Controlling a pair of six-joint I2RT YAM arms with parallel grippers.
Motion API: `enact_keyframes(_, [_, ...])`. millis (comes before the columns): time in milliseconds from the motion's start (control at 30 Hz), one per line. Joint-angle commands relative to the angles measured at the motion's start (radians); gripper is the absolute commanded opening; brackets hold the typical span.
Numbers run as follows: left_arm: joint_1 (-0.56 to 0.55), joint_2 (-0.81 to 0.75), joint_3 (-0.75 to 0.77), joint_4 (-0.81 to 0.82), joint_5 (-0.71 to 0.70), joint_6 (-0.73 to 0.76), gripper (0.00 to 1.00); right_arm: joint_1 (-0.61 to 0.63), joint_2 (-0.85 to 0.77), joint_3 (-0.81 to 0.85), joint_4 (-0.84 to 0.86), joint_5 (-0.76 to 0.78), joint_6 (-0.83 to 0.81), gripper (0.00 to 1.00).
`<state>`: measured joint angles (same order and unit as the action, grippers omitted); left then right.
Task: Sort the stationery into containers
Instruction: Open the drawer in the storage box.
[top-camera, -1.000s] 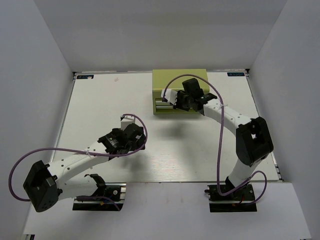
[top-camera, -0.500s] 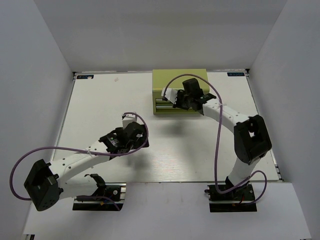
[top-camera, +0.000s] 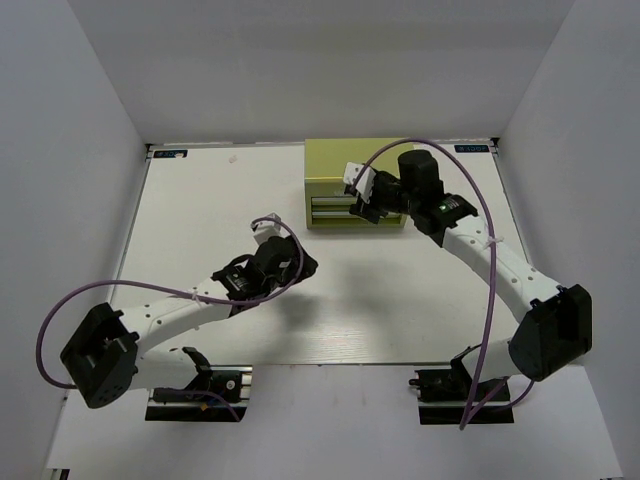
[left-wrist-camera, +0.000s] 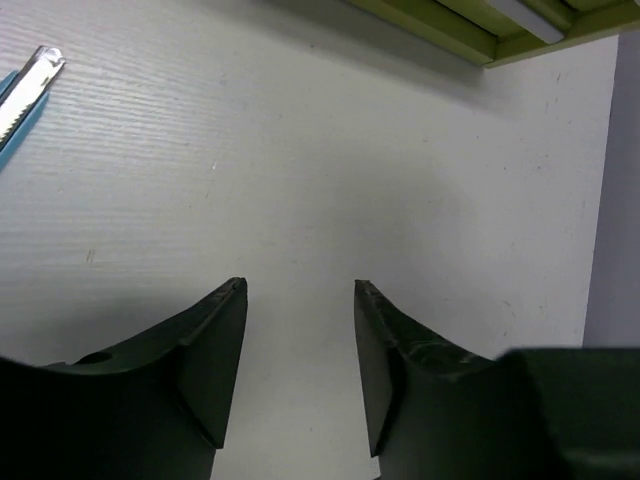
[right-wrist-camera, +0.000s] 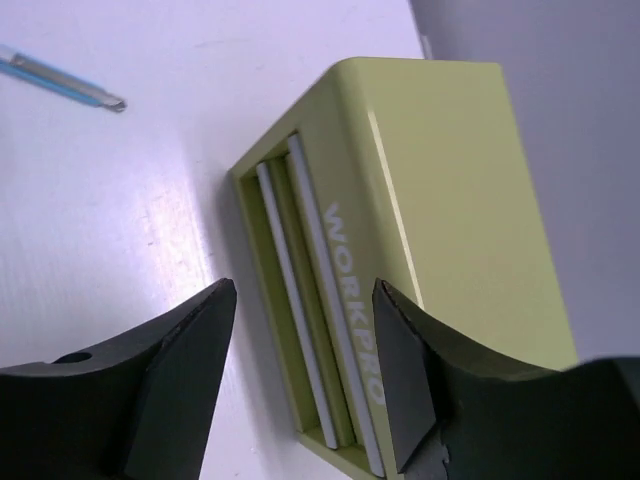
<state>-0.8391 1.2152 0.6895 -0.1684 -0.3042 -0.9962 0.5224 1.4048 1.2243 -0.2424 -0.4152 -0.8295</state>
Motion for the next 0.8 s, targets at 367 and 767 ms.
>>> enact_keyframes(367, [0.032,0.136,-0.163,0.685,-0.055,-0.387,0.47,-0.062,0.029,0.024,0.13,0.15,0.262,0.33])
enact_keyframes(767, [0.041,0.489,-0.01,0.897,-0.088,-0.453,0.63,-0.091,0.037,0.024,0.143,0.15,0.319,0.44])
